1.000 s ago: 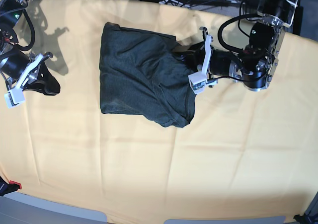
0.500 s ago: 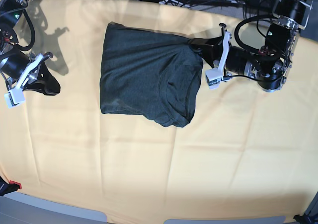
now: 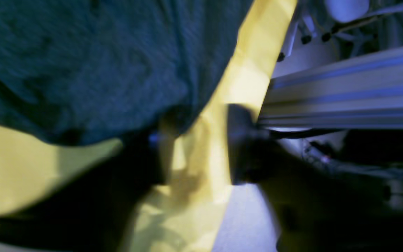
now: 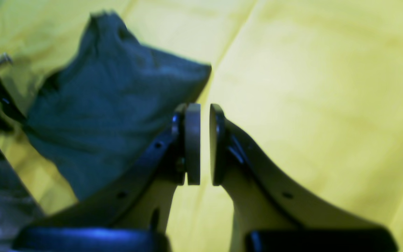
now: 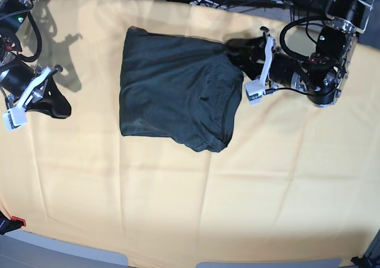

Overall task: Fold the T-shirt properly
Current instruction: 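Move the left gripper to the bundle's other side and tuck the fabric, then bring the right gripper to the bundle side opposite the left gripper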

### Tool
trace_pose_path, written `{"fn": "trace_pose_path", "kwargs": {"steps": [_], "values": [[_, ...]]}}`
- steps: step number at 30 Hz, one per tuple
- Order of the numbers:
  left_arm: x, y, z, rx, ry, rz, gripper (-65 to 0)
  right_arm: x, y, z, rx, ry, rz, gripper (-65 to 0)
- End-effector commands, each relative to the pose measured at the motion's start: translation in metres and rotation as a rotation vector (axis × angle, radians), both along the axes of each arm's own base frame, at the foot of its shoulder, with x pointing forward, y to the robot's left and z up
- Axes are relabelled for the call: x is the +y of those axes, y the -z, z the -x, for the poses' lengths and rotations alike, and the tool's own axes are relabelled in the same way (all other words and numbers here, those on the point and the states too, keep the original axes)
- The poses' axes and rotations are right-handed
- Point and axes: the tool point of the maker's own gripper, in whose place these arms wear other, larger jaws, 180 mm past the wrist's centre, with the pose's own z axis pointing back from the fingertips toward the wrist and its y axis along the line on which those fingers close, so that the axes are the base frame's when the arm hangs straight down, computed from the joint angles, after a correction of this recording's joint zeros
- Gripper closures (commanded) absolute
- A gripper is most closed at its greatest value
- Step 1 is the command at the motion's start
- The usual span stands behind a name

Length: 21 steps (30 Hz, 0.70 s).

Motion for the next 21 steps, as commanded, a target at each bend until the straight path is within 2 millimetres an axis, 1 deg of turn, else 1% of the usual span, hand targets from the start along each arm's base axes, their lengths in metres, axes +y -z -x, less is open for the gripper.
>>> {"fn": "trace_pose_path", "kwargs": {"steps": [1,2,3,6,7,8,9,10,11,15,18,21], "values": [[-0.002,-0.011,-0.007,-0.025,-0.004,0.027,-39.3,0.005,-0.017,-0.006,-0.066,-0.020,-0.011,-5.4],[-0.002,-0.012,-0.008,-0.031,-0.002,0.027,-42.9,0.009,-0.018,-0.009,-0.072,-0.033,-0.012,-3.5],[-0.002,-0.013,-0.009,-0.038,0.001,0.029,-43.5,0.013,-0.019,-0.011,-0.075,-0.048,-0.010,-0.4],[-0.008,-0.025,-0.010,-0.075,0.033,0.072,-42.6,0.029,-0.018,-0.023,-0.081,-0.095,0.027,0.0],[-0.012,-0.031,-0.009,-0.086,0.049,0.100,-39.6,0.034,-0.017,-0.028,-0.090,-0.105,0.049,0.0],[-0.016,-0.038,-0.006,-0.099,0.069,0.128,-33.3,0.038,-0.016,-0.034,-0.097,-0.115,0.078,0.0],[-0.020,-0.043,-0.003,-0.107,0.085,0.152,-23.2,0.042,-0.015,-0.039,-0.105,-0.124,0.110,0.0],[-0.023,-0.047,0.000,-0.105,0.094,0.178,-10.2,0.045,-0.012,-0.045,-0.109,-0.134,0.141,0.0],[-0.027,-0.050,0.003,-0.100,0.099,0.198,0.0,0.049,-0.010,-0.050,-0.111,-0.151,0.164,0.0],[-0.045,-0.053,0.011,-0.084,0.105,0.263,0.0,0.061,0.012,-0.068,-0.048,-0.230,0.219,0.0],[-0.055,-0.055,0.016,-0.073,0.104,0.300,0.0,0.061,0.032,-0.084,0.018,-0.255,0.255,0.0],[-0.063,-0.060,0.022,-0.078,0.119,0.327,0.0,0.060,0.041,-0.102,0.045,-0.252,0.246,0.0]]}}
